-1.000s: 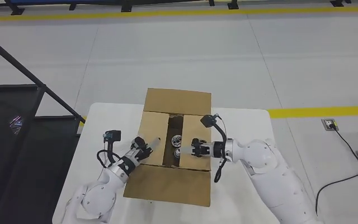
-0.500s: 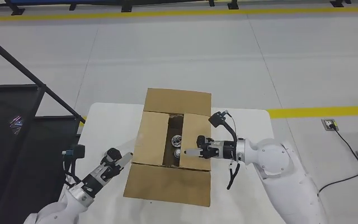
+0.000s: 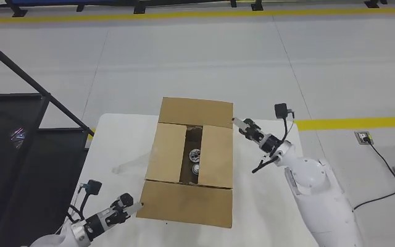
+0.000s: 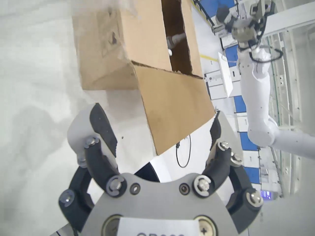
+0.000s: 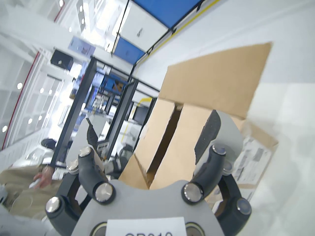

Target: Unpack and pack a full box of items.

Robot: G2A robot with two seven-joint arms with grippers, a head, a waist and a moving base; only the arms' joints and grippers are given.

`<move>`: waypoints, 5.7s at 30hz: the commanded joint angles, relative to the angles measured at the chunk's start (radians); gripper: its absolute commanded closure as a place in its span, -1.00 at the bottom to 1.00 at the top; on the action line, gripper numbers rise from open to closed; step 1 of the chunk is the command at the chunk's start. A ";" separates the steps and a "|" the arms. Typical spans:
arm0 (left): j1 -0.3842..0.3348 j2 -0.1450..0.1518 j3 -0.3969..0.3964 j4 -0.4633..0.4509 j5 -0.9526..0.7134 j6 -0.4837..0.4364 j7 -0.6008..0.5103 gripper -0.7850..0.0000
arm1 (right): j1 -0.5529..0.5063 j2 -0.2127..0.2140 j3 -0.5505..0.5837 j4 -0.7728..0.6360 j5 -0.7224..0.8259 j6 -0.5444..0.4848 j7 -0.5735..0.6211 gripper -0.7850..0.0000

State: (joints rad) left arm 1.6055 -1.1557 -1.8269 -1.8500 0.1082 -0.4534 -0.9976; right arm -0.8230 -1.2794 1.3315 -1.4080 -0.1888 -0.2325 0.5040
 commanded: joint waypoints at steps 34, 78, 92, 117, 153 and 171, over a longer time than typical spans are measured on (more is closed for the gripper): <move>-0.039 0.029 0.108 -0.101 -0.086 0.047 0.207 -1.00 | 0.495 -0.147 -0.195 0.949 0.437 -0.386 0.185 -1.00; -0.245 -0.005 0.454 -0.024 0.434 0.237 0.634 -1.00 | 0.222 0.000 -0.102 0.263 0.409 -0.180 0.404 -1.00; -0.263 -0.010 0.480 -0.006 0.449 0.248 0.650 -1.00 | 0.277 0.006 -0.153 0.374 0.466 -0.013 0.590 -1.00; -0.192 -0.021 0.363 -0.031 0.326 0.359 0.884 -1.00 | 0.228 0.010 -0.202 0.406 0.482 0.024 0.616 -1.00; -0.317 -0.083 0.366 0.398 -0.374 0.480 0.959 -1.00 | 0.228 0.010 -0.202 0.406 0.482 0.024 0.616 -1.00; -0.468 -0.109 0.376 0.538 -0.511 0.328 0.924 -1.00 | 0.228 0.010 -0.202 0.406 0.482 0.024 0.616 -1.00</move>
State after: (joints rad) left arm 1.1281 -1.2652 -1.4446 -1.2935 -0.4123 -0.1138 -0.0804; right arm -0.5952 -1.2697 1.1297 -1.0021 0.2932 -0.2087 1.1196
